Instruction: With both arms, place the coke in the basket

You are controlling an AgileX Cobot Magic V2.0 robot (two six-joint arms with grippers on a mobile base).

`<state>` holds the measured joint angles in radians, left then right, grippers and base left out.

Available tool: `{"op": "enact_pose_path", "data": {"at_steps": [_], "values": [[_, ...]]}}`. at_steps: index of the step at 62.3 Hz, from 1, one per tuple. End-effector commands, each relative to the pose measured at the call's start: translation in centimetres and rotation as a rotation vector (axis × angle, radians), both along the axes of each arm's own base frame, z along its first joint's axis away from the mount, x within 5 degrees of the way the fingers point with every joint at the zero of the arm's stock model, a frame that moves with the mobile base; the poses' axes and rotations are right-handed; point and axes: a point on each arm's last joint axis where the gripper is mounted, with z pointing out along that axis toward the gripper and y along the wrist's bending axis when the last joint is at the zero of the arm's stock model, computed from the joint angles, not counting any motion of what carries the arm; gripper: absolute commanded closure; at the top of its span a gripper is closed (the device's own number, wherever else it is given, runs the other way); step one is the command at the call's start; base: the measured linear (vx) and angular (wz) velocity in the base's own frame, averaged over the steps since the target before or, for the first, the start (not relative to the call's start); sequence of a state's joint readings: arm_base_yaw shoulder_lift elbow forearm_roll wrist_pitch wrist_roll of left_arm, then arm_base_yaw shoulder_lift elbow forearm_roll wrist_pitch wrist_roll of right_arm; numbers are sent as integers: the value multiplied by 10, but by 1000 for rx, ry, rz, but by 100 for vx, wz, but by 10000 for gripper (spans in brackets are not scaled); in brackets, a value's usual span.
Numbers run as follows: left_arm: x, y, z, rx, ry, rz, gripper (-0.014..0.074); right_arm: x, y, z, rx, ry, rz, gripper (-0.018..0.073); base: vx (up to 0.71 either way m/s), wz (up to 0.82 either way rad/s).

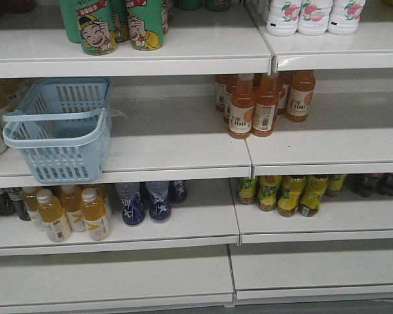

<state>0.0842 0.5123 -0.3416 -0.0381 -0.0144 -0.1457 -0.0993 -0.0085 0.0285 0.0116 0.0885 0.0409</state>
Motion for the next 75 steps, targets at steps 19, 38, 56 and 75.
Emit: {"op": "enact_pose_path", "data": {"at_steps": [19, 38, 56, 75], "values": [[1, 2, 16, -773, -155, 48, 37, 0, 0, 1, -17, -68, -8, 569, 0, 0], [3, 4, 14, -1001, -165, 75, 37, 0, 0, 1, -16, -67, -8, 569, 0, 0], [21, 3, -2, -1180, -43, 145, 37, 0, 0, 1, -16, -67, -8, 569, 0, 0], [50, 1, -9, -1259, 95, 199, 37, 0, 0, 1, -16, -67, -8, 569, 0, 0]]}}
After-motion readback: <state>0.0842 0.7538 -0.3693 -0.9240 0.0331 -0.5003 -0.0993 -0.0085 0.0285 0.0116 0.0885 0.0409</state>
